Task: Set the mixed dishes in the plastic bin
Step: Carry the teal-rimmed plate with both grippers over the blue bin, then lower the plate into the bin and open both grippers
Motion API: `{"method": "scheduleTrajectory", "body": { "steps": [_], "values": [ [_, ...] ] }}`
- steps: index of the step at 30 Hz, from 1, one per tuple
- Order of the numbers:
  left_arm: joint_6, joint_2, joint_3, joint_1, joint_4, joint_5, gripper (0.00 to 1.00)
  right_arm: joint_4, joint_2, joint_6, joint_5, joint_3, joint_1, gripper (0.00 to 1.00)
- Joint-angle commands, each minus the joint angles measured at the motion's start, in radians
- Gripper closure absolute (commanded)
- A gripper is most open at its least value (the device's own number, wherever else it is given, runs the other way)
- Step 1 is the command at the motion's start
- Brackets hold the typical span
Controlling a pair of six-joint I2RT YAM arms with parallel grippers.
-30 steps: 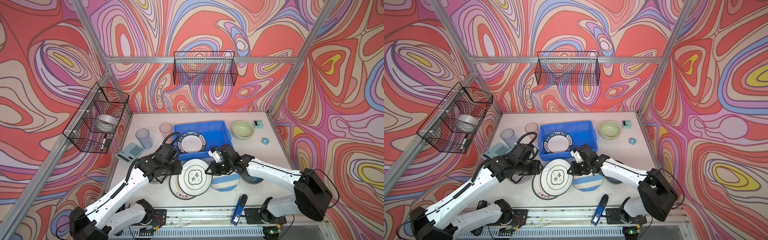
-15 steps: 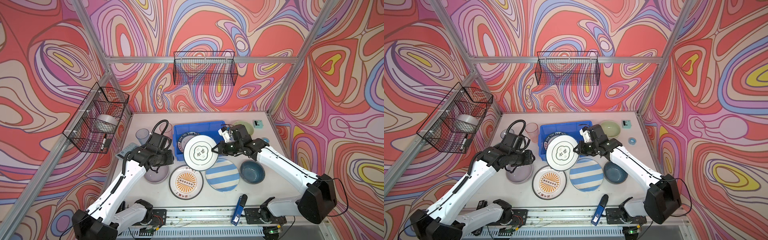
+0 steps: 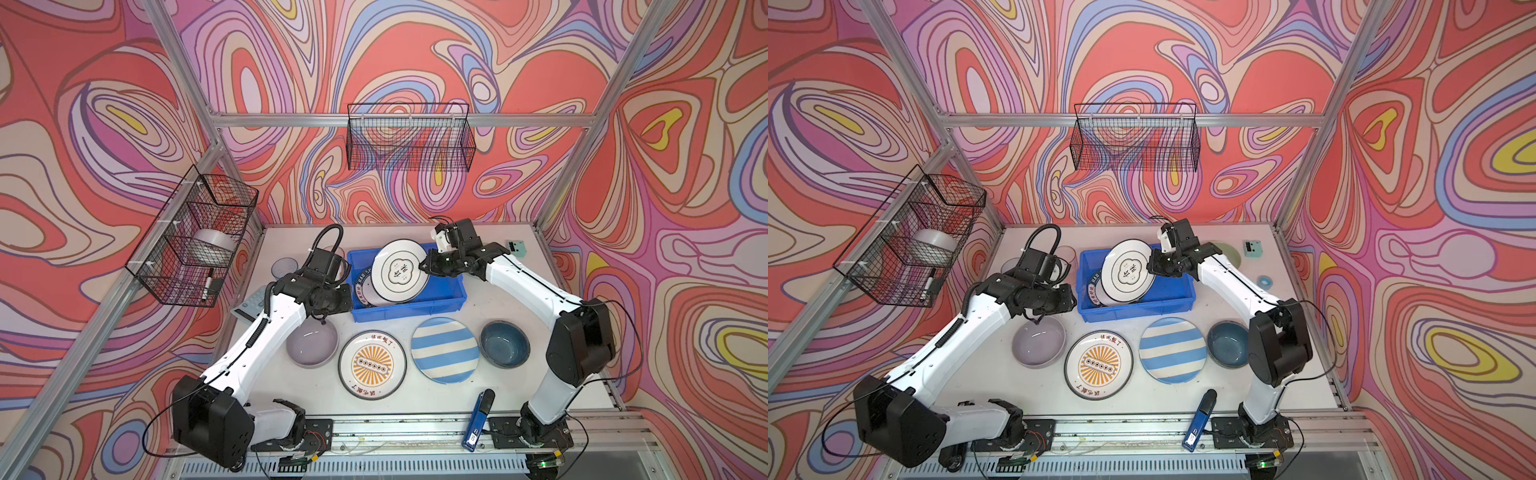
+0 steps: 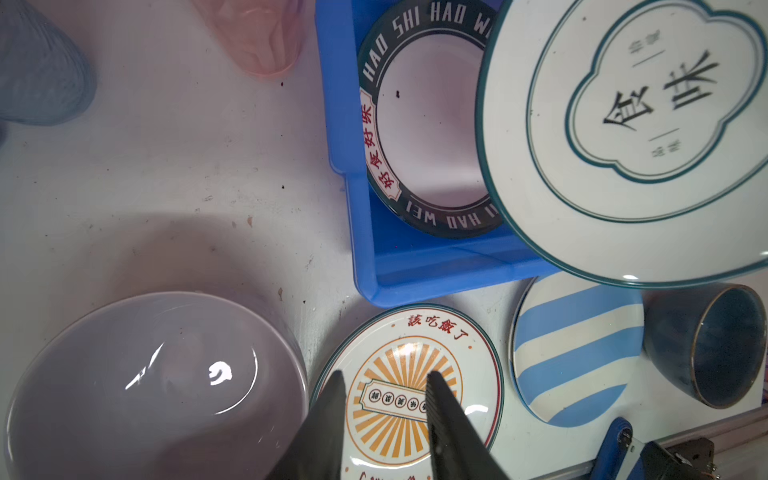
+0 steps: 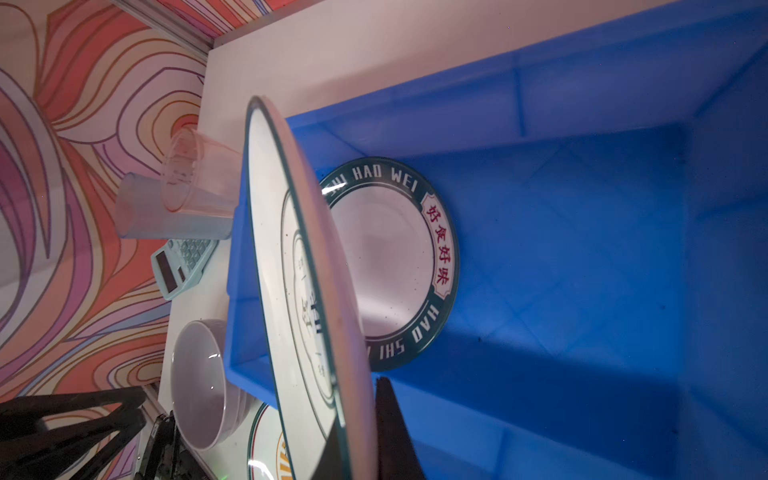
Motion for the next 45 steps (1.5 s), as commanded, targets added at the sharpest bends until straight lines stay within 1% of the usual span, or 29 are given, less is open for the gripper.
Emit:
{"method": "scheduleTrajectory", "body": {
  "steps": [1,6,11,18,32,34,36,38,45],
  "values": [
    [0.029,0.035,0.017,0.008,0.022,-0.028,0.64,0.079,0.038,0.003,0.008,0.043,-0.005,1.0],
    [0.023,0.106,0.006,0.011,0.067,-0.034,0.67,0.107,0.108,0.011,0.01,0.069,-0.005,1.0],
    [0.012,0.157,-0.017,0.012,0.123,-0.022,0.69,0.165,0.132,0.027,-0.003,0.043,-0.004,1.0],
    [0.026,0.223,-0.014,0.011,0.155,0.023,0.72,0.194,0.176,0.038,-0.037,0.029,-0.005,1.0],
    [0.023,0.266,-0.017,0.013,0.16,0.014,0.73,0.228,0.247,0.061,-0.101,-0.001,-0.002,1.0],
    [0.02,0.255,-0.02,0.011,0.162,0.009,0.71,0.232,0.255,0.065,-0.11,-0.004,-0.002,1.0],
    [0.015,0.242,-0.016,0.012,0.156,-0.007,0.64,0.235,0.263,0.067,-0.12,-0.006,-0.002,1.0],
    [0.013,0.233,-0.008,0.012,0.138,-0.032,0.6,0.237,0.272,0.066,-0.122,-0.007,0.0,0.98],
    [0.018,0.185,-0.003,0.012,0.114,-0.098,0.6,0.262,0.278,0.078,-0.134,-0.026,0.002,0.97]
  ]
}}
